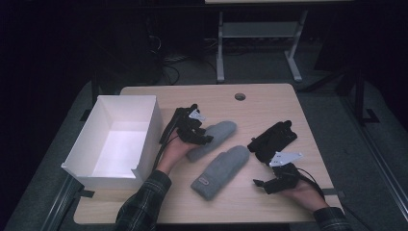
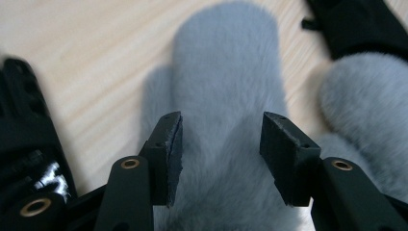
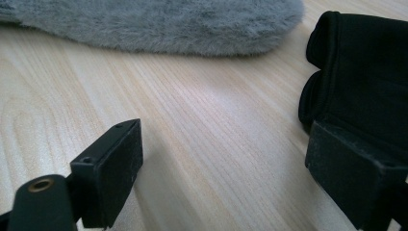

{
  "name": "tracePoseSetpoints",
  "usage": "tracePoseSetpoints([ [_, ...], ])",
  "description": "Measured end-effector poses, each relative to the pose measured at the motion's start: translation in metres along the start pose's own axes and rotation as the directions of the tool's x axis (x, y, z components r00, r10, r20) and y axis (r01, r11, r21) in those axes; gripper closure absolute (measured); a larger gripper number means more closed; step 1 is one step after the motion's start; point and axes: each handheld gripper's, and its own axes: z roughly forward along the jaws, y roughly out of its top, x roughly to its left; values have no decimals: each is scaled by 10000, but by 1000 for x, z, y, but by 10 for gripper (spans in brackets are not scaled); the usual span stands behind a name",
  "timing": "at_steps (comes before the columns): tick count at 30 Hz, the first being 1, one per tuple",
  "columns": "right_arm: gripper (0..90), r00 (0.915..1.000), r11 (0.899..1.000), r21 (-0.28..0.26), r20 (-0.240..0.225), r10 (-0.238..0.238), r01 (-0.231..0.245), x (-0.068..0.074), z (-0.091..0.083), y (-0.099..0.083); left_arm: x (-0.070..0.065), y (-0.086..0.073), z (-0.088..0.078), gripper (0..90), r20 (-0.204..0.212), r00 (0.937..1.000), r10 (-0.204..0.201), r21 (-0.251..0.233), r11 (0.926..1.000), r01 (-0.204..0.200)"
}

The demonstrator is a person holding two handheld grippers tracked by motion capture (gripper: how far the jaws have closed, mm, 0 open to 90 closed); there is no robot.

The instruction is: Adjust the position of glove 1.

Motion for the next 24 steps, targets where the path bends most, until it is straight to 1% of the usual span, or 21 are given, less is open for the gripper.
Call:
tracePoseSetpoints([
  [2, 129, 10000, 10000, 0, -3, 6, -6, 0, 0, 0, 0, -2, 2, 526, -3, 10000, -24, -22, 10000, 24],
  [3, 129, 10000, 10000, -1, -3, 0, 0, 0, 0, 0, 0, -4, 3, 526, -51, 10000, 55, 30, 10000, -55],
  [4, 129, 10000, 10000, 0, -3, 4, -4, 0, 0, 0, 0, -6, 6, 548, -159, 9997, 189, 150, 9997, -187],
  [6, 129, 10000, 10000, 2, -3, 2, -2, 0, 0, 0, 0, -8, 9, 640, -150, 9996, 236, 167, 9996, -233],
  [7, 129, 10000, 10000, 1, -3, 5, -5, 0, 0, 0, 0, -9, 9, 640, -188, 9995, 257, 189, 9995, -254],
  [9, 129, 10000, 10000, 1, -2, 0, 0, 0, 0, 0, -1, -8, 9, 735, -254, 9992, 303, 210, 9993, -297],
  [12, 129, 10000, 10000, 1, 3, 8, -8, 0, 0, 0, -3, -7, 8, 831, -376, 9988, 318, 245, 9992, -309],
  [14, 129, 10000, 10000, -2, 2, 8, -8, 0, 0, 0, -4, -5, 5, 841, -382, 9991, 194, 147, 9997, -189],
  [17, 129, 10000, 10000, -1, 3, 6, -6, 0, 0, 0, -5, -4, -1, 854, -247, 9996, -163, -4, 9999, 163],
  [21, 129, 10000, 10000, 0, 7, 15, -15, 0, 0, 0, -11, 0, -14, 858, -226, 9992, -324, -2, 9995, 324],
  [24, 129, 10000, 10000, 1, 20, 5, -5, 0, 0, 0, -16, 2, -26, 860, -258, 9988, -428, -156, 9990, 424],
])
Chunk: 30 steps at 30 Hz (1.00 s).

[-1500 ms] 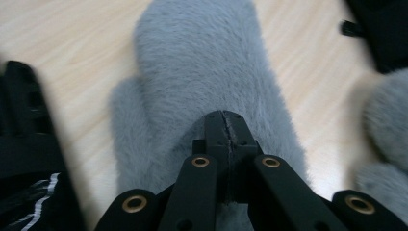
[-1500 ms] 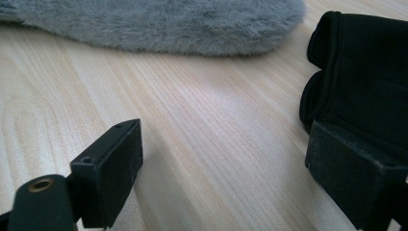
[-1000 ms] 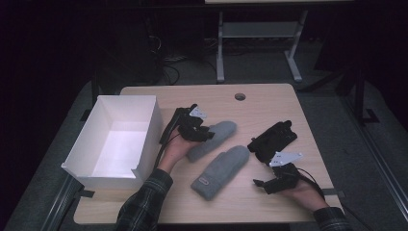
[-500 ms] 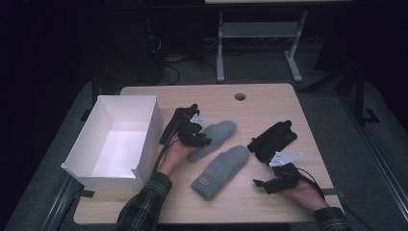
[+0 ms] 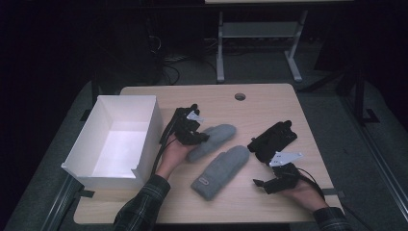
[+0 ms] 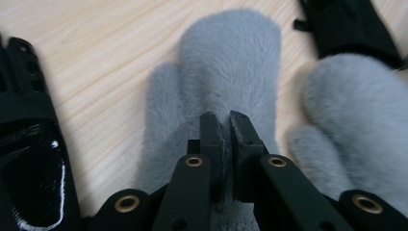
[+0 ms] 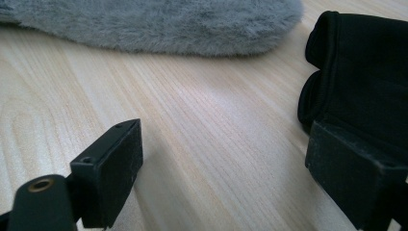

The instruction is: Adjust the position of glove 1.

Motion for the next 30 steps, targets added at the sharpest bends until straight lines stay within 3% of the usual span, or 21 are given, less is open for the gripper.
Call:
tracePoseSetpoints([
  [1, 132, 10000, 10000, 6, 16, 15, -15, 0, 0, 0, -4, 0, -8, 861, 99, 9997, -241, -104, 9997, 242],
  [4, 182, 10000, 9998, 189, 36, 58, -59, 1, -2, 2, -7, 0, -16, 861, 142, 9995, -268, -222, 9994, 271],
  [6, 336, 10000, 9997, 245, -77, -27, 29, 3, -6, 5, -10, -1, -24, 861, 174, 9992, -356, -303, 9989, 361],
  [10, 687, 9968, 9996, -258, -789, -157, 137, 11, -10, 13, -13, -5, -36, 861, 333, 9980, -535, -472, 9974, 550],
  [13, 864, 9905, 9987, -339, -1308, -434, 392, 21, -3, 22, -16, -8, -42, 861, 485, 9966, -671, -577, 9959, 699],
  [14, 900, 9842, 9980, -391, -1677, -563, 505, 27, 4, 29, -19, -10, -45, 861, 498, 9964, -679, -646, 9954, 711],
  [16, 900, 9806, 9971, -447, -1838, -684, 612, 31, 8, 32, -20, -11, -46, 861, 499, 9962, -716, -622, 9953, 746],
  [18, 900, 9694, 9949, -372, -2242, -1001, 941, 44, 21, 41, -22, -14, -49, 861, 604, 9951, -785, -581, 9949, 820],
  [22, 900, 9618, 9918, -291, -2420, -1280, 1247, 56, 34, 48, -25, -15, -50, 861, 656, 9940, -877, -716, 9932, 923],
  [23, 900, 9566, 9907, -274, -2577, -1361, 1335, 63, 42, 53, -26, -15, -50, 861, 695, 9935, -906, -693, 9930, 954],
  [30, 900, 9515, 9824, -226, -2456, -1853, 1855, 76, 59, 67, -33, -17, -49, 862, 846, 9921, -926, -591, 9935, 978],
])
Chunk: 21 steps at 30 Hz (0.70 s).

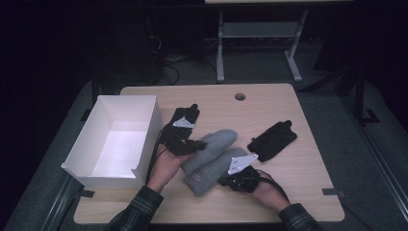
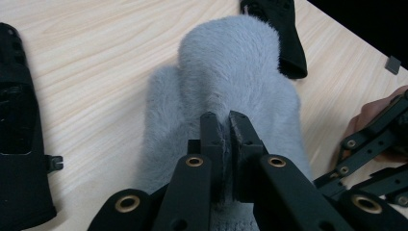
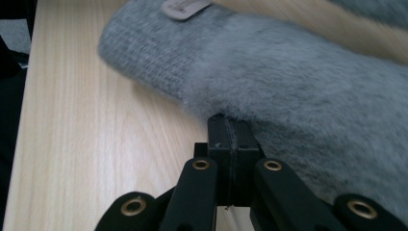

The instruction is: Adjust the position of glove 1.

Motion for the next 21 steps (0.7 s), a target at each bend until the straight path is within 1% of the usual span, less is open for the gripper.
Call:
tracePoseSetpoints([
  [1, 900, 10000, 10000, -24, -21, 93, -93, 1, 1, 1, 0, 0, 0, 861, -9, 10000, 56, 17, 10000, -56],
  [2, 900, 10000, 10000, 13, 1, -24, 24, 1, 1, 1, -2, -2, -1, 862, 91, 10000, -10, -18, 10000, 10],
  [4, 900, 10000, 10000, 33, 26, -84, 84, 0, 0, 0, -3, -2, -2, 861, 155, 9999, 52, 11, 10000, -52],
  [6, 895, 9998, 9997, -98, -2, 214, -214, -1, -4, -1, -6, -3, -5, 861, 317, 9995, -21, -122, 9999, 24],
  [8, 863, 9990, 9986, -296, 83, 446, -444, -4, -10, -2, -11, -3, -8, 861, 434, 9991, -10, -242, 9997, 20],
  [9, 862, 9991, 9987, -334, 163, 400, -394, -7, -13, -3, -15, -3, -10, 861, 500, 9987, 35, -287, 9996, -21],
  [10, 853, 9984, 9979, -397, 211, 520, -512, -10, -17, -6, -17, -2, -10, 862, 518, 9986, 86, -330, 9994, -69],
  [11, 842, 9980, 9977, -361, 233, 588, -579, -11, -20, -8, -20, -2, -10, 861, 578, 9982, 126, -329, 9994, -107],
  [12, 823, 9966, 9970, -315, 391, 724, -712, -16, -28, -15, -23, -2, -9, 861, 607, 9980, 151, -291, 9995, -134],
  [13, 823, 9966, 9970, -315, 391, 724, -712, -16, -28, -15, -23, -2, -9, 862, 607, 9980, 151, -291, 9995, -134],
  [15, 791, 9941, 9956, -332, 615, 890, -871, -20, -37, -22, -25, -3, -5, 862, 548, 9983, 194, -174, 9997, -185],
  [17, 757, 9896, 9920, -483, 794, 1200, -1164, -25, -47, -28, -26, -6, -2, 862, 610, 9981, 35, -110, 9999, -29],
  [18, 737, 9869, 9898, -564, 877, 1355, -1309, -26, -52, -31, -27, -7, -1, 861, 659, 9978, 24, -123, 9999, -16],
  [19, 715, 9838, 9879, -609, 1012, 1482, -1425, -28, -57, -33, -28, -8, 0, 862, 702, 9975, -90, -115, 9999, 98],
  [20, 704, 9811, 9863, -674, 1122, 1576, -1507, -30, -62, -36, -29, -8, 0, 862, 726, 9974, -47, -106, 9999, 54],
  [21, 698, 9798, 9852, -712, 1157, 1632, -1557, -31, -65, -38, -32, -9, 0, 862, 730, 9973, -82, -147, 9998, 93],
])
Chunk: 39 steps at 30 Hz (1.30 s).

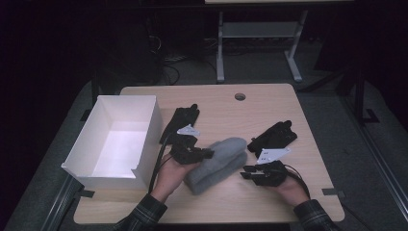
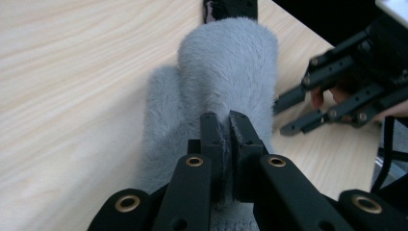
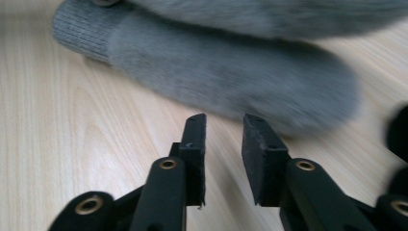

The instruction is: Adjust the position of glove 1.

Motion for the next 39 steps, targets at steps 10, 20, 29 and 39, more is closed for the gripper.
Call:
tracePoseSetpoints([
  [10, 517, 9985, 9993, 211, 459, 287, -297, -7, -14, -17, 0, -12, 18, 860, -415, 9991, 128, 571, 9983, -104],
  [20, 353, 9944, 9981, 566, 1047, 169, -229, -9, -10, -23, -12, -23, 36, 856, -422, 9931, 1094, 1530, 9830, -1018],
  [29, 302, 9954, 9965, 831, 950, -117, 38, -6, -3, -25, -13, -12, 13, 657, -351, 9896, 1392, 633, 9886, -1369],
  [39, 692, 9965, 9985, 526, 825, 101, -145, -5, -7, -17, 20, -31, -12, 895, -1495, 9833, 1039, 1013, 9908, -893],
])
